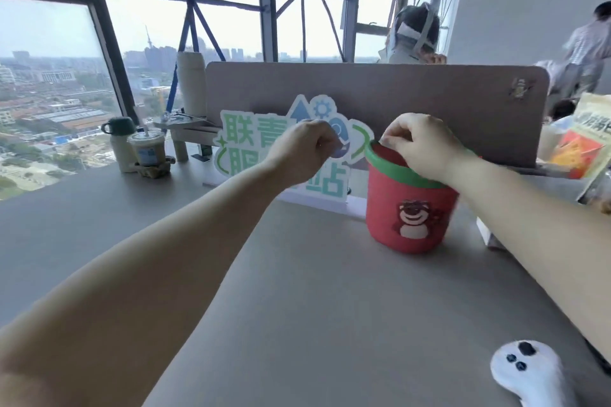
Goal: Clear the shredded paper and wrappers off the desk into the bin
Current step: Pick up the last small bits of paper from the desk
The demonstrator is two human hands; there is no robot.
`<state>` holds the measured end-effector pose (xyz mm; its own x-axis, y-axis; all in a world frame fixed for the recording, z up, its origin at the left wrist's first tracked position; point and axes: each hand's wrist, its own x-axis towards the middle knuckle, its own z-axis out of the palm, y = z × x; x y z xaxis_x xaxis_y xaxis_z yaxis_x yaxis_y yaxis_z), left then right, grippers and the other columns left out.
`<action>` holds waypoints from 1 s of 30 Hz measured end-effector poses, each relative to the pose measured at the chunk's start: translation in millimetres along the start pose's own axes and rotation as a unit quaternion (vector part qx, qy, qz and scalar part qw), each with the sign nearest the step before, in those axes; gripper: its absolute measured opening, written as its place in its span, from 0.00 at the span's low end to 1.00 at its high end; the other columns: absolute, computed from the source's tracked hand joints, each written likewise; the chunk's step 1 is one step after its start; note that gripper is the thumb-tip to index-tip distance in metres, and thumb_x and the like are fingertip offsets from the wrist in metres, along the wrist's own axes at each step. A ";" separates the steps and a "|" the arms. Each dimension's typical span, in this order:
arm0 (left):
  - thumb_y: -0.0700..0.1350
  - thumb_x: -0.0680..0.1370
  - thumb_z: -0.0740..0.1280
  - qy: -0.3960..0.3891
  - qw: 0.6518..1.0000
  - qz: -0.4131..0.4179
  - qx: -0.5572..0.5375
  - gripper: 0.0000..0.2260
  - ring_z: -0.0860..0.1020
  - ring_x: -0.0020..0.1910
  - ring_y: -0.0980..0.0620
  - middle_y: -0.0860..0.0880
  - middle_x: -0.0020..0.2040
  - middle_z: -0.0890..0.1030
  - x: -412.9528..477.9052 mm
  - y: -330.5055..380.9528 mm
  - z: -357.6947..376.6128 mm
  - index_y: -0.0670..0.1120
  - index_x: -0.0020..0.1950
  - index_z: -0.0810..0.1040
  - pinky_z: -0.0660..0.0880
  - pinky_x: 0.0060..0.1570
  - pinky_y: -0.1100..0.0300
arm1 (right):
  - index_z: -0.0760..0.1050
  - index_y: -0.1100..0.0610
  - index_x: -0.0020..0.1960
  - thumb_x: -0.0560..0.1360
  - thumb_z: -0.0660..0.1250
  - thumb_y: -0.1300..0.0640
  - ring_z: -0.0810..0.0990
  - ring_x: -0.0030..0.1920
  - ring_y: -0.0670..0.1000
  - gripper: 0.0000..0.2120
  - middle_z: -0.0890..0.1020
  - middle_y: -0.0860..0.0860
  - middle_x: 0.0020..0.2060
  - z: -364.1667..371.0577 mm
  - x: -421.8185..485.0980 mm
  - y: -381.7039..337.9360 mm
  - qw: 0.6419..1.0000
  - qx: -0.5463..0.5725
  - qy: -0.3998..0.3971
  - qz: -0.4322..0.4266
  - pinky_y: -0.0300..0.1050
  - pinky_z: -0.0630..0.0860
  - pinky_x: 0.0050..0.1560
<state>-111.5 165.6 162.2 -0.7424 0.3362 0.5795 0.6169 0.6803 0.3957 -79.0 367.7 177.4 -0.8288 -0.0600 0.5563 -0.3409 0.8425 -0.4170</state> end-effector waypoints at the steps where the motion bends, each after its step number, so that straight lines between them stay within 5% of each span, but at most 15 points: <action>1: 0.43 0.75 0.64 -0.003 1.000 0.009 -0.007 0.06 0.76 0.37 0.51 0.53 0.37 0.79 12.3 10.0 4.7 0.42 0.41 0.79 0.72 0.40 0.58 | 0.80 0.58 0.46 0.75 0.66 0.57 0.76 0.47 0.51 0.06 0.81 0.50 0.43 -9.2 4.7 11.1 1.000 -0.014 0.010 0.014 0.43 0.69 0.48; 12: 0.46 0.74 0.65 -0.080 0.995 0.043 0.042 0.05 0.79 0.44 0.48 0.53 0.41 0.80 85.8 51.0 75.1 0.52 0.43 0.82 0.79 0.45 0.53 | 0.79 0.51 0.40 0.72 0.69 0.55 0.76 0.44 0.52 0.03 0.80 0.51 0.40 -24.6 28.5 82.0 0.991 -0.097 -0.040 0.079 0.42 0.68 0.44; 20: 0.47 0.77 0.59 -0.138 0.985 0.043 0.093 0.11 0.77 0.47 0.50 0.55 0.46 0.78 94.2 52.3 83.2 0.55 0.50 0.81 0.75 0.44 0.58 | 0.82 0.52 0.48 0.74 0.67 0.57 0.76 0.46 0.48 0.06 0.79 0.48 0.41 -31.3 28.6 94.4 0.990 -0.097 -0.061 0.083 0.40 0.69 0.48; 25: 0.47 0.80 0.56 -0.180 0.978 0.062 0.089 0.14 0.75 0.59 0.49 0.52 0.60 0.79 87.6 51.7 77.4 0.52 0.61 0.77 0.72 0.58 0.56 | 0.81 0.52 0.51 0.75 0.65 0.58 0.76 0.47 0.49 0.08 0.80 0.48 0.44 -31.9 22.5 93.4 0.991 -0.071 -0.072 0.090 0.40 0.69 0.49; 30: 0.50 0.81 0.57 -0.265 0.959 0.060 0.082 0.15 0.75 0.61 0.50 0.52 0.64 0.76 79.7 47.7 69.9 0.51 0.64 0.75 0.70 0.64 0.55 | 0.81 0.54 0.47 0.74 0.66 0.56 0.77 0.45 0.51 0.06 0.81 0.51 0.44 -29.4 18.3 92.0 0.990 -0.072 -0.074 0.098 0.42 0.70 0.46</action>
<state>-159.5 270.3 177.4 -0.7241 0.6725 0.1531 0.6890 0.6948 0.2064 -112.4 459.8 170.3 -0.9323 0.0430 0.3591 -0.1095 0.9128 -0.3936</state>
